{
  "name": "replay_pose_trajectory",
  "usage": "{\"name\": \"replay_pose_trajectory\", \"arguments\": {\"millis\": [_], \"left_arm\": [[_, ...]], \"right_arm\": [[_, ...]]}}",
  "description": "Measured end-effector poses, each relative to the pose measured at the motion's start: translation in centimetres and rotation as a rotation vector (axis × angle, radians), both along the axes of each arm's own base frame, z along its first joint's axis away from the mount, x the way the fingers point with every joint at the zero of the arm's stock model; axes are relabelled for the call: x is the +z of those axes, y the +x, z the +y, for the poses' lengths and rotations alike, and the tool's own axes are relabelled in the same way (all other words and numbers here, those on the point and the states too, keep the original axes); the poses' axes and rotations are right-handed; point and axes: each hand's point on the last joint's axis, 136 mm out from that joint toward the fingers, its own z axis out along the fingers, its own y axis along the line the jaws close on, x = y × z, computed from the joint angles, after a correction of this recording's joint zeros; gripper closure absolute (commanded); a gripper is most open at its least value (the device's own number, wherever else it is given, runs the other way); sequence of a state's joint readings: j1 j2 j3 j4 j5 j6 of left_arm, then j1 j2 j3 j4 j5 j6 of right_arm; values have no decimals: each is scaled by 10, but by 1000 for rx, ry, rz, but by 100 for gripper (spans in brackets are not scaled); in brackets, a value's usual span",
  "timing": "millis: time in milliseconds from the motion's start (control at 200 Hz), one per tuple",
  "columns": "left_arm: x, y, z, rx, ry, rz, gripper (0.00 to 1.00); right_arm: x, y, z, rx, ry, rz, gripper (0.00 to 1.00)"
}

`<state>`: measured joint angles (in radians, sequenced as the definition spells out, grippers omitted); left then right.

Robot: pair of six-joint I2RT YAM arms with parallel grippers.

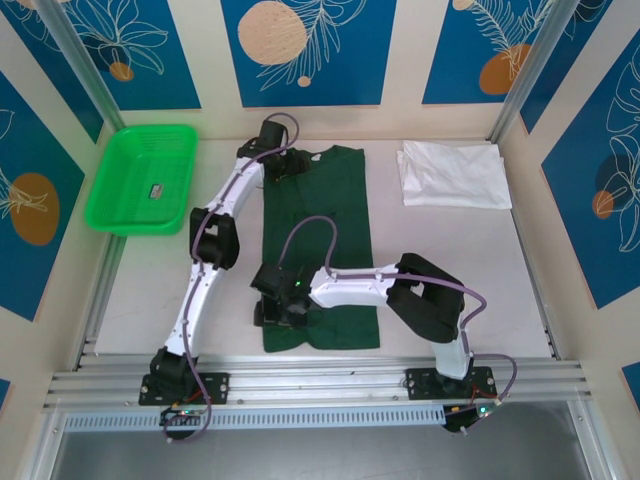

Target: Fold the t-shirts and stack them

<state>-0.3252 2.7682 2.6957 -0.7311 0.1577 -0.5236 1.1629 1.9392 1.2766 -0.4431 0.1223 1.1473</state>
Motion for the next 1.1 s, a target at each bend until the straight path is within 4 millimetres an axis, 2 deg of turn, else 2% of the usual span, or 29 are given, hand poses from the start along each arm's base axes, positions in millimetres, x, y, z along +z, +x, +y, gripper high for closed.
{"name": "replay_pose_trajectory", "arguments": {"millis": [75,120,185,245,260,310,365,425,470,510,545,575,645,735,795,860,960,1100], "left_arm": [[16,-5,1,-7,1,1,3],[35,-9,2,-11,-1,-10,2],[76,-16,4,-13,-17,-46,1],[124,-30,7,-14,-32,-90,1],[140,-37,8,-15,-38,-106,1],[177,-56,14,-15,-49,-140,1],[222,-90,20,-20,-67,-185,3],[254,-132,25,-25,-87,-230,6],[265,-167,25,-34,-106,-251,11],[264,-200,24,-51,-114,-251,16],[255,-230,20,-75,-121,-246,19],[240,-253,18,-94,-124,-222,23],[190,-306,13,-154,-97,-131,31],[118,-356,18,-197,-22,23,38],[78,-389,30,-212,37,113,41],[51,-424,46,-221,64,174,44],[31,-460,65,-210,28,207,47],[0,-495,74,-205,-26,296,49]], "right_arm": [[6,-1,-6,20,-19,-23,29],[17,0,-10,25,-16,-47,29],[40,2,-15,28,16,-93,29],[64,0,-27,25,60,-136,30],[70,0,-31,22,70,-147,31],[88,-3,-49,10,103,-174,31],[102,-5,-74,-14,126,-195,31],[105,-5,-104,-50,127,-201,32],[101,-4,-130,-90,117,-197,32],[93,-4,-155,-129,99,-188,33],[85,-5,-179,-169,80,-177,34],[78,-7,-197,-203,68,-168,34],[61,-16,-235,-273,68,-138,35],[44,-30,-262,-328,107,-91,39],[36,-37,-270,-351,120,-48,41],[29,-41,-273,-353,120,0,44],[18,-49,-268,-318,109,82,50],[7,-53,-263,-300,97,145,52]]}}
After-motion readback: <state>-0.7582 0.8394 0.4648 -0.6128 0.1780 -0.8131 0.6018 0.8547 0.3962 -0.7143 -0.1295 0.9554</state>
